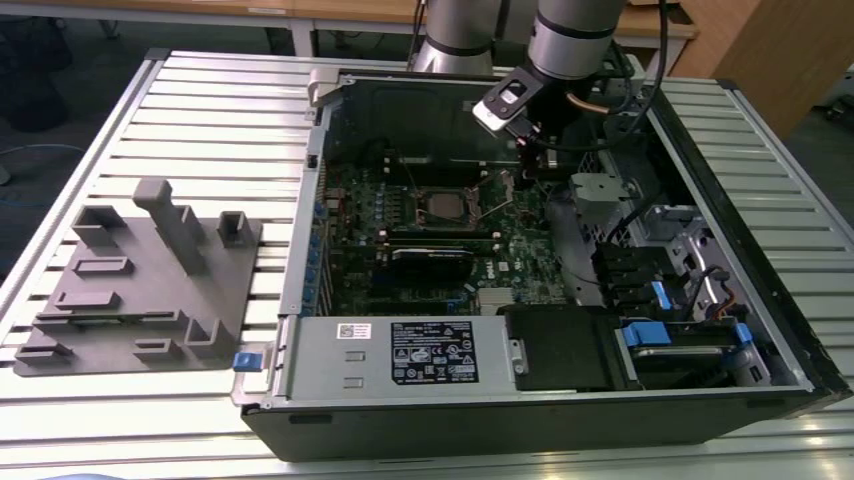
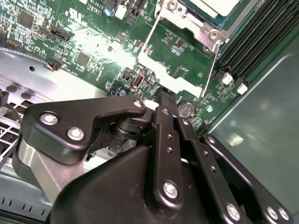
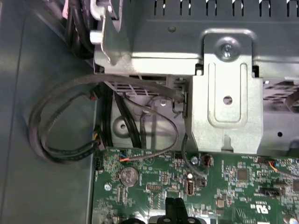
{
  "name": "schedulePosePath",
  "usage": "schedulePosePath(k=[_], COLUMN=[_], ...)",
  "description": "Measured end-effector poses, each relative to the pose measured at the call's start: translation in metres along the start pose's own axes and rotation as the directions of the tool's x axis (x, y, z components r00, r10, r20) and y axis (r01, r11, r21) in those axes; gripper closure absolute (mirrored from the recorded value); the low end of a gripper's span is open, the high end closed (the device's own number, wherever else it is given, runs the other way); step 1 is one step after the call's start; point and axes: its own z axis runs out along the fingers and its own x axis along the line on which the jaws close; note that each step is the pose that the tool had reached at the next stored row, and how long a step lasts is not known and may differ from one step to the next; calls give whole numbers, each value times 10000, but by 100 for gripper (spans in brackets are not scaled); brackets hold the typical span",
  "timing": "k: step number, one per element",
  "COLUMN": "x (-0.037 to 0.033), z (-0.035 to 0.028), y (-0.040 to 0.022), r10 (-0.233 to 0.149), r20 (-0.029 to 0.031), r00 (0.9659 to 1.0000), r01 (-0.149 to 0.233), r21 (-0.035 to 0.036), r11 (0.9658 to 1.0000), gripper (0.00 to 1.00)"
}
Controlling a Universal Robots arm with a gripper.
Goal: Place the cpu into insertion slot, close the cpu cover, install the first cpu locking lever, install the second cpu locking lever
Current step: 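Close the cpu cover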
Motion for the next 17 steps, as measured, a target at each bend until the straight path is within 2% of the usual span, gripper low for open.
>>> schedulePosePath(k=[4,7,10,14,17], x=[1,2,5,8,11], z=[-2,-5,-8,-15,-16], y=[-51,-126,-227,-408,-511], r10=[1,-1,0,1,2], r20=[1,2,3,6,2], r00=[10000,10000,10000,10000,10000], r01=[-1,1,0,-1,-2], r21=[-8,-40,-79,-159,-197], r11=[10000,10000,10000,9999,9998], gripper=[89,89,89,89,89])
